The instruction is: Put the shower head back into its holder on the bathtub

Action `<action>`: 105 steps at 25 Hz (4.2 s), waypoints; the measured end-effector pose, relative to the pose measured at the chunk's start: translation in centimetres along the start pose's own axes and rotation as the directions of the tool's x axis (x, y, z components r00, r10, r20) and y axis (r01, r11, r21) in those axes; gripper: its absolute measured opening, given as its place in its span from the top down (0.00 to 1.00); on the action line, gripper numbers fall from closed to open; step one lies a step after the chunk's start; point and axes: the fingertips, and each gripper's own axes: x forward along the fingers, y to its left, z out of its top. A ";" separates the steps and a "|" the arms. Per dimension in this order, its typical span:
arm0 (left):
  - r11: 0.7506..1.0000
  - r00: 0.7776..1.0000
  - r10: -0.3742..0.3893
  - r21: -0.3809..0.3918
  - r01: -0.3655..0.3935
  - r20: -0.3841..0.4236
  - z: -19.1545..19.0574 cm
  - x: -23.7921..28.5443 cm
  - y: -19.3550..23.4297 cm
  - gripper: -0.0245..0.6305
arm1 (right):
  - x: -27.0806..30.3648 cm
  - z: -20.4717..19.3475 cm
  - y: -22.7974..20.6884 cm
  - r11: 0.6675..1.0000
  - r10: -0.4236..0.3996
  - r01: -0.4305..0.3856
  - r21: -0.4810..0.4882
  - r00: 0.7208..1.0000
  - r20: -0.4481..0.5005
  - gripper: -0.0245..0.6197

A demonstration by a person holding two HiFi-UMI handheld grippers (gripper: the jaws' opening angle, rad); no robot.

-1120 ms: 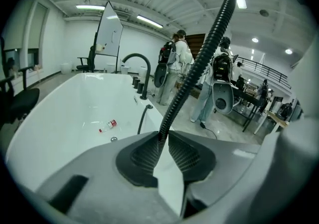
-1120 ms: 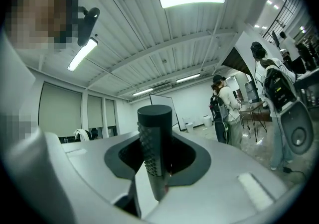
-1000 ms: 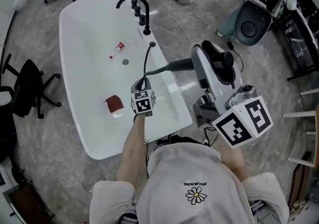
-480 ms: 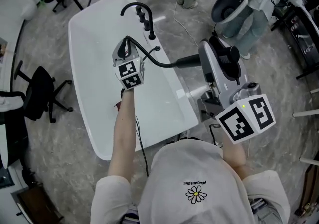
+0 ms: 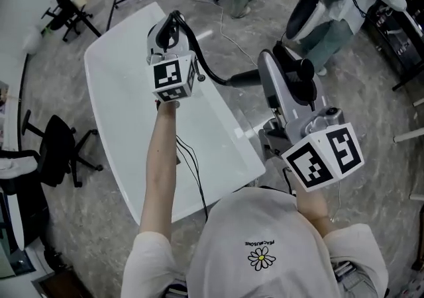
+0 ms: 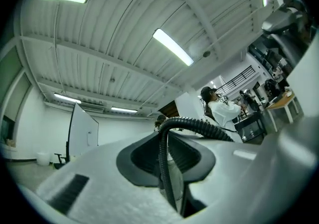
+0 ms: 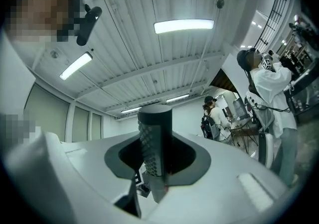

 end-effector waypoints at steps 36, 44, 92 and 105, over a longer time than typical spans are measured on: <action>0.984 0.898 0.108 -0.085 -0.159 -0.427 -28.0 6.0 -1.4 0.88 | 13.5 -7.9 -15.1 0.982 0.106 -0.082 0.169 0.985 -0.135 0.79; 0.969 0.825 0.062 -0.164 -0.184 -0.562 -34.8 1.8 -2.1 0.88 | 17.7 -7.4 -11.7 0.988 0.146 -0.139 0.064 0.982 -0.116 0.79; 0.791 0.664 0.197 -0.283 -0.543 -0.722 -49.8 -10.5 0.2 0.84 | 29.6 -51.7 -15.7 0.974 0.162 -0.226 -0.024 0.766 -0.622 0.79; 0.787 0.737 0.253 -0.310 -0.534 -0.627 -43.7 -8.8 1.5 0.84 | 27.6 -52.7 -14.0 0.961 0.182 -0.276 -0.026 0.698 -0.693 0.79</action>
